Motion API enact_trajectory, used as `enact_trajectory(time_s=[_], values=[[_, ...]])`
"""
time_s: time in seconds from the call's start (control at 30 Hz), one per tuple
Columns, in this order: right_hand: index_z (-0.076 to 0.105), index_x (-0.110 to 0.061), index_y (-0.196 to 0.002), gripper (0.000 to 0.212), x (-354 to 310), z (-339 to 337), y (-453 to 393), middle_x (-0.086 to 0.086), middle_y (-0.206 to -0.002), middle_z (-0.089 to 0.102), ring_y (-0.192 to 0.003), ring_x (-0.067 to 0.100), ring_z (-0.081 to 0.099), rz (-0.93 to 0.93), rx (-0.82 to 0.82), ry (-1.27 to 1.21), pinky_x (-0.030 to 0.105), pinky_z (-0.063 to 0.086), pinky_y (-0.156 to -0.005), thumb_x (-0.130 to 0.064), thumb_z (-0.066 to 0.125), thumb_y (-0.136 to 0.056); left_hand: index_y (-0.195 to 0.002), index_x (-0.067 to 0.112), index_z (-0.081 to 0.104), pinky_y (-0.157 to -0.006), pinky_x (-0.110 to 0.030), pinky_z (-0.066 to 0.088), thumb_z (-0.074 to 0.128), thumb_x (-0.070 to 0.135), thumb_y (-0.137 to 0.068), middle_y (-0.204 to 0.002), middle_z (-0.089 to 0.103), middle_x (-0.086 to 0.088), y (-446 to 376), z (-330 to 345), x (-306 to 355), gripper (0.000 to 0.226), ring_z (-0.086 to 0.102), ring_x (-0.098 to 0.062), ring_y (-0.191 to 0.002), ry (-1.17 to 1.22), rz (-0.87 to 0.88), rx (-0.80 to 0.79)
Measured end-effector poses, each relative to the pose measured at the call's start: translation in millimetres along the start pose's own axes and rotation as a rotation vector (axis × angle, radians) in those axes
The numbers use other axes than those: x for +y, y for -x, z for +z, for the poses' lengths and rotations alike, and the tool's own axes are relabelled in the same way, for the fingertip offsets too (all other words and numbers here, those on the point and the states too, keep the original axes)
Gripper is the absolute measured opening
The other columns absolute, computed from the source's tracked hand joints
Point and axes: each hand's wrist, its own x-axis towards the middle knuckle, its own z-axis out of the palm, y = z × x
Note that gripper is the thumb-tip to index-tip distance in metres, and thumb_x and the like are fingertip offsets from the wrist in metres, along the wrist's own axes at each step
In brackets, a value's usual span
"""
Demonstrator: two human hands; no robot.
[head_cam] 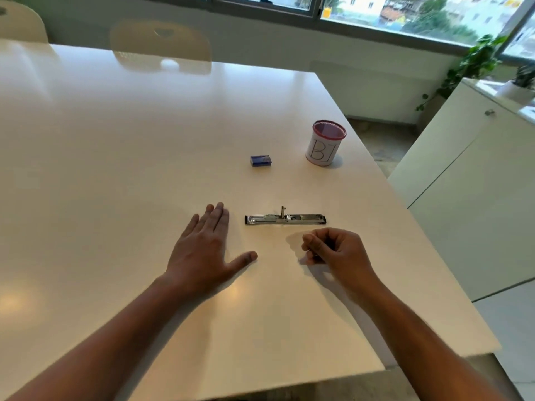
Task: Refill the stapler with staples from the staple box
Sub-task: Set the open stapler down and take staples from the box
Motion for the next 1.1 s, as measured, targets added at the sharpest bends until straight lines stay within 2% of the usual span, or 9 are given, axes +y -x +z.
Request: enact_trajectory(time_s=[0.23, 0.47, 0.6, 0.73, 0.87, 1.0, 1.1], values=[[0.076, -0.007, -0.081, 0.015, -25, 6, -81, 0.001, -0.063, 0.072, -0.054, 0.013, 0.063, -0.01, 0.202, -0.002, 0.024, 0.059, -0.057, -0.017, 0.077, -0.092, -0.165, 0.008, 0.001, -0.132, -0.04, 0.003, 0.014, 0.103, -0.073, -0.175, -0.004, -0.009, -50, 6, -12, 0.133, -0.007, -0.022, -0.162, -0.041, 0.088, -0.086], [0.074, -0.02, -0.078, 0.015, -57, -10, -156, 0.002, -0.07, 0.073, -0.052, 0.005, 0.065, -0.124, 0.322, 0.167, 0.022, 0.058, -0.054, -0.022, 0.078, -0.092, -0.165, 0.009, -0.002, -0.13, -0.036, -0.001, 0.012, 0.106, -0.07, -0.175, -0.009, -0.007, -63, 14, -13, 0.137, -0.01, -0.019, -0.161, -0.03, 0.129, -0.065], [0.078, -0.015, -0.081, 0.015, -74, -27, -206, 0.01, -0.082, 0.078, -0.073, 0.025, 0.071, -0.16, 0.428, 0.324, 0.039, 0.061, -0.071, -0.026, 0.08, -0.09, -0.165, 0.009, -0.003, -0.129, -0.033, -0.005, 0.012, 0.105, -0.071, -0.174, -0.011, -0.006, -62, 10, -10, 0.136, -0.013, -0.016, -0.16, -0.036, 0.126, -0.057], [0.081, -0.014, -0.09, 0.017, -90, -44, -244, 0.005, -0.09, 0.08, -0.088, 0.026, 0.073, -0.238, 0.53, 0.537, 0.038, 0.059, -0.081, -0.031, 0.078, -0.09, -0.166, 0.012, -0.003, -0.131, -0.032, -0.002, 0.017, 0.104, -0.072, -0.174, -0.012, -0.001, -59, 5, -7, 0.132, -0.014, -0.012, -0.16, -0.033, 0.104, -0.056], [0.08, -0.018, -0.092, 0.017, -92, -61, -271, 0.006, -0.096, 0.08, -0.091, 0.029, 0.072, -0.203, 0.498, 0.759, 0.034, 0.055, -0.076, -0.033, 0.072, -0.092, -0.165, 0.018, -0.007, -0.129, -0.028, -0.005, 0.02, 0.103, -0.073, -0.173, -0.015, 0.006, -55, 7, -5, 0.129, -0.017, -0.006, -0.159, -0.012, 0.071, -0.03], [0.08, -0.02, -0.091, 0.015, -85, -66, -282, 0.007, -0.097, 0.08, -0.091, 0.031, 0.071, -0.209, 0.412, 0.888, 0.03, 0.041, -0.069, -0.031, 0.07, -0.094, -0.164, 0.025, -0.011, -0.127, -0.026, -0.007, 0.019, 0.104, -0.072, -0.172, -0.019, 0.012, -53, 8, -5, 0.125, -0.023, -0.001, -0.156, 0.003, 0.055, -0.021], [0.081, -0.019, -0.095, 0.017, -82, -68, -284, 0.007, -0.098, 0.08, -0.091, 0.03, 0.071, -0.239, 0.393, 0.912, 0.03, 0.043, -0.071, -0.031, 0.068, -0.096, -0.163, 0.027, -0.012, -0.127, -0.024, -0.008, 0.02, 0.105, -0.072, -0.171, -0.019, 0.014, -53, 7, -4, 0.125, -0.025, 0.002, -0.154, 0.014, 0.048, -0.018]])
